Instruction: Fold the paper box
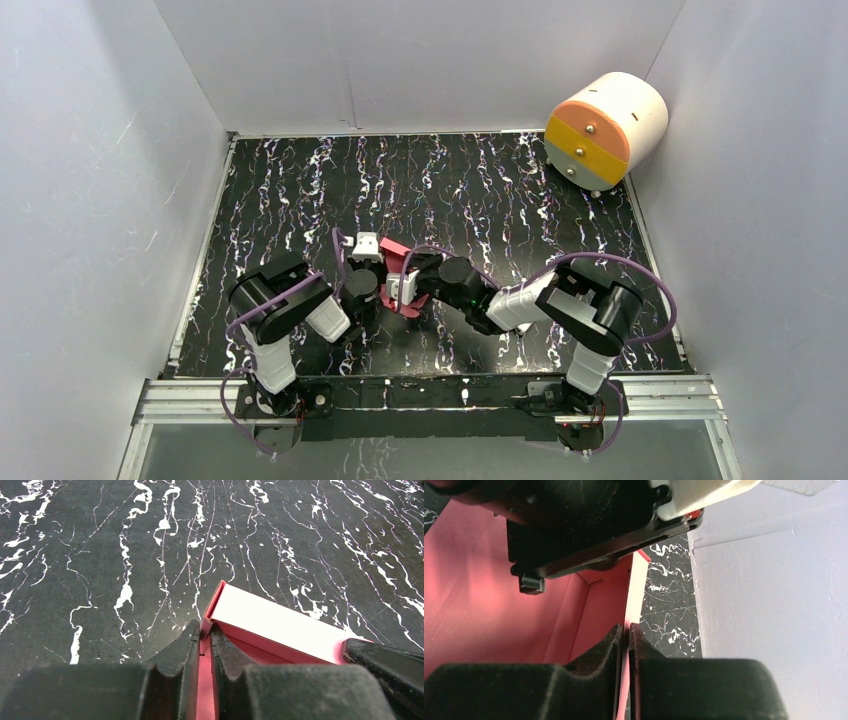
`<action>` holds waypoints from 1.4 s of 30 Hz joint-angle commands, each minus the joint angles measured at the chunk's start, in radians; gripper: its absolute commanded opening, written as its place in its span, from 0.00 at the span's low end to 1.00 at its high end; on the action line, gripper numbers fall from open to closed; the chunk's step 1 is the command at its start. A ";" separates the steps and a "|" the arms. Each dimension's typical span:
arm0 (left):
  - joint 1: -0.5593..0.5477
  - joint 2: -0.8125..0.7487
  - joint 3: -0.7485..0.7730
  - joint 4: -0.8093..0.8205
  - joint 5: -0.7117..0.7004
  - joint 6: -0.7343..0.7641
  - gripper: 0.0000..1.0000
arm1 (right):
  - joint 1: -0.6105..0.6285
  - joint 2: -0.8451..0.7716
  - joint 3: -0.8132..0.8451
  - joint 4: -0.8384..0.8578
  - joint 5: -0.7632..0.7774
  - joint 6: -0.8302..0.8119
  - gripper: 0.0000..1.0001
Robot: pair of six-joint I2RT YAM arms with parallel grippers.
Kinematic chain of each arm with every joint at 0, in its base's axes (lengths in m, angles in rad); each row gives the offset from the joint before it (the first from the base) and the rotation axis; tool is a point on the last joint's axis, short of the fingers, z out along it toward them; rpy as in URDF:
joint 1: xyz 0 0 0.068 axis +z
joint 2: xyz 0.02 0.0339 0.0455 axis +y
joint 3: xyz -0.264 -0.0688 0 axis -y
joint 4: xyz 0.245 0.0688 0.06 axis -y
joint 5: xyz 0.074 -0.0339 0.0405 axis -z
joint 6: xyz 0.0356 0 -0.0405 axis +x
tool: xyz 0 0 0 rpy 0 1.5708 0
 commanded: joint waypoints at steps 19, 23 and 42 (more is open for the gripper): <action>0.105 -0.300 -0.024 -0.399 0.247 0.027 0.00 | -0.066 -0.204 0.009 -0.201 -0.088 0.387 0.65; 0.121 -0.300 -0.030 -0.413 0.294 0.034 0.00 | -0.136 -0.257 -0.037 -0.163 -0.163 0.496 0.68; 0.145 -0.302 -0.024 -0.436 0.369 0.045 0.00 | -0.323 -0.076 -0.053 0.075 -0.401 0.641 0.71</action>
